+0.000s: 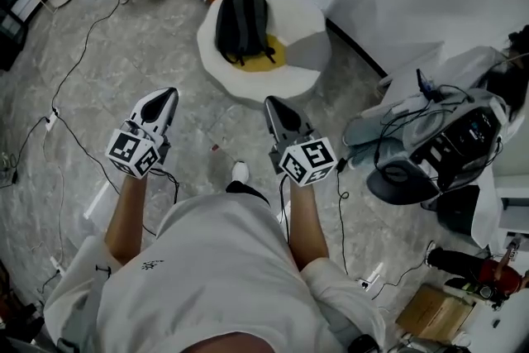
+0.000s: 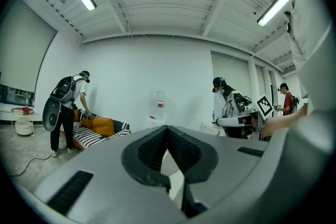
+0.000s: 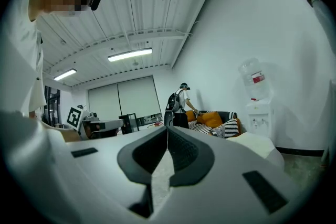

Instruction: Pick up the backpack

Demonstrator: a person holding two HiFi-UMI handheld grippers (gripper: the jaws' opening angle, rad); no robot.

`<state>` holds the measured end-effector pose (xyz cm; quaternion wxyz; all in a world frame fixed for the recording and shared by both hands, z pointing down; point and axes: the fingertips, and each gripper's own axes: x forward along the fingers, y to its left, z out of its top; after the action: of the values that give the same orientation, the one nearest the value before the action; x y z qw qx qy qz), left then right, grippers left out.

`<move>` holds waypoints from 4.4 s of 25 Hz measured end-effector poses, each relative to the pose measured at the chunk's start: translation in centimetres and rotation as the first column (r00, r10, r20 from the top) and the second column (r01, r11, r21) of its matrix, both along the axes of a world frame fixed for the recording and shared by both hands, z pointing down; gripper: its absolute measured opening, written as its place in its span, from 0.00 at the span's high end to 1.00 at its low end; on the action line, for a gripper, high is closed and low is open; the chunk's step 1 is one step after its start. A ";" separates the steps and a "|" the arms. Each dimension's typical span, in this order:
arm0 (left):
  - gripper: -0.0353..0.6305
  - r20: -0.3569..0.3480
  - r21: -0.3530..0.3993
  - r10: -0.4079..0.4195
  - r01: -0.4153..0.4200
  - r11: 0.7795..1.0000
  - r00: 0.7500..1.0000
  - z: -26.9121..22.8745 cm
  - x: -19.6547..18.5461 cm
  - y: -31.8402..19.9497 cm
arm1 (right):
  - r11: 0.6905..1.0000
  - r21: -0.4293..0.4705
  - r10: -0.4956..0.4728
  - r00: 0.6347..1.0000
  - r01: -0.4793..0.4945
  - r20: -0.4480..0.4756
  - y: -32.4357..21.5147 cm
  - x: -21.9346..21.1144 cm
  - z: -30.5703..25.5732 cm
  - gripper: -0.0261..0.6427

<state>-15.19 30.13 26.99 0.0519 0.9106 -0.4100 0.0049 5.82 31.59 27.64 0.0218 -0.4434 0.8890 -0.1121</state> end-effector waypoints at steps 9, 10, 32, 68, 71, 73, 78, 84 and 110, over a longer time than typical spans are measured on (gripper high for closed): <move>0.94 0.022 -0.014 -0.026 0.027 1.000 0.999 0.2 4.5 -5.6 | 0.999 -0.024 -0.029 0.999 0.029 0.016 -6.3 4.4 0.8 0.95; 0.94 0.023 -0.016 -0.029 0.030 0.999 0.999 0.4 4.8 -5.9 | 0.999 -0.025 -0.033 0.999 0.033 0.017 -6.7 4.7 1.1 0.95; 0.94 0.041 -0.037 -0.015 0.016 0.999 0.999 1.9 9.3 -11.9 | 0.997 -0.038 -0.066 0.997 0.067 0.034 -12.5 7.3 2.6 0.95; 0.94 0.014 -0.195 0.225 -0.219 0.956 0.974 8.7 5.9 -45.5 | 0.971 -0.178 0.160 0.987 -0.160 -0.012 -42.6 2.8 7.3 0.95; 0.94 0.014 -0.211 0.244 -0.236 0.949 0.970 9.7 5.7 -47.5 | 0.965 -0.192 0.178 0.984 -0.178 -0.020 -44.3 2.6 7.8 0.95; 0.94 0.018 -0.218 0.266 -0.256 0.942 0.964 10.5 6.1 -48.5 | 0.963 -0.198 0.183 0.983 -0.184 -0.026 -45.2 2.8 8.2 0.95; 0.94 0.030 -0.237 0.309 -0.293 0.926 0.951 12.2 6.5 -49.5 | 0.958 -0.219 0.180 0.983 -0.185 -0.041 -46.7 2.2 9.5 0.95; 0.94 0.014 -0.267 0.289 -0.275 0.924 0.957 13.9 7.7 -51.4 | 0.955 -0.249 0.158 0.987 -0.162 -0.035 -49.0 2.8 11.8 0.95; 0.94 0.065 -0.405 0.088 -0.054 0.913 0.994 32.2 14.9 -62.9 | 0.942 -0.336 -0.025 0.998 0.004 -0.058 -65.5 7.9 32.0 0.95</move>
<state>-0.29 -32.73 59.16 0.2211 0.8937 -0.3687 0.1283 13.74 -33.96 59.59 -0.0822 -0.4373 0.8605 -0.2481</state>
